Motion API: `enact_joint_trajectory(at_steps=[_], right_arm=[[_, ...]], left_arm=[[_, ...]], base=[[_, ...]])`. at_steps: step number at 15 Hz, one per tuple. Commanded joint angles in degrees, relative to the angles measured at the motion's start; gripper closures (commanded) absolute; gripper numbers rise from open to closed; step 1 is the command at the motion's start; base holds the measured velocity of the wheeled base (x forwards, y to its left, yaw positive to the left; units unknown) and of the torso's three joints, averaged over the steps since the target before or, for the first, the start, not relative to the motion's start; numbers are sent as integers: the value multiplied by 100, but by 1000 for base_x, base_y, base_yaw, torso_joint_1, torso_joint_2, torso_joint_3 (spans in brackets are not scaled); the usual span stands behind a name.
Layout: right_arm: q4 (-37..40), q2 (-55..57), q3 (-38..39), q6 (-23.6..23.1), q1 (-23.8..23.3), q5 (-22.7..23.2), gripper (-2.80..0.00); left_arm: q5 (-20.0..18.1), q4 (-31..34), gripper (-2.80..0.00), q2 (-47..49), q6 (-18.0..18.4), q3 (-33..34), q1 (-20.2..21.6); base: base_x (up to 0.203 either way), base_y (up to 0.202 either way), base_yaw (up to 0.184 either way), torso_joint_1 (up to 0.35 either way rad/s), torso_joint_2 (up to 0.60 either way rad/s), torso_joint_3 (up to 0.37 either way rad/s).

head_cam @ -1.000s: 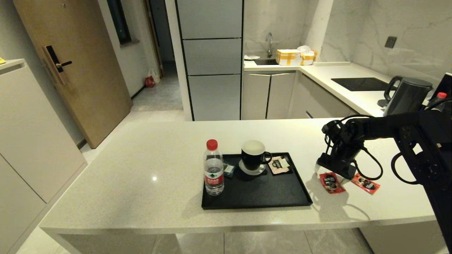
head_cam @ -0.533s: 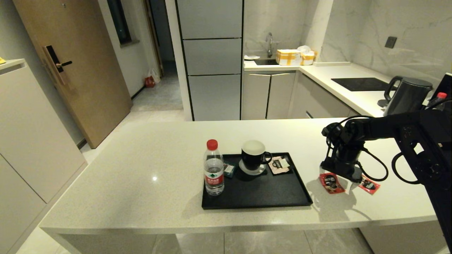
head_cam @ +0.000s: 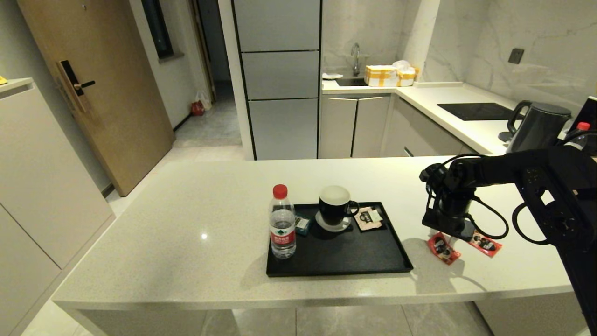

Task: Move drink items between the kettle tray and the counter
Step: Return the tea bag to its original position

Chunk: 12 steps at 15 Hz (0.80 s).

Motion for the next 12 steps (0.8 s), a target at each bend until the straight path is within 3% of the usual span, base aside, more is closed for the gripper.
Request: enact_joint_trajectory(at_steps=[1, 8, 12], right_arm=[[36, 28, 11, 23, 38, -14, 0], [32, -445, 30, 135, 178, 13, 0], [-190, -1207, 94, -13, 1288, 187, 0]], left_arm=[[0, -2, 0, -2, 2, 0, 1], [0, -2, 0, -2, 2, 2, 1], [0, -2, 0, -2, 2, 0, 1]], base=[[0, 0, 0, 0, 0, 0], [0, 0, 0, 0, 0, 0], [0, 0, 0, 0, 0, 0]])
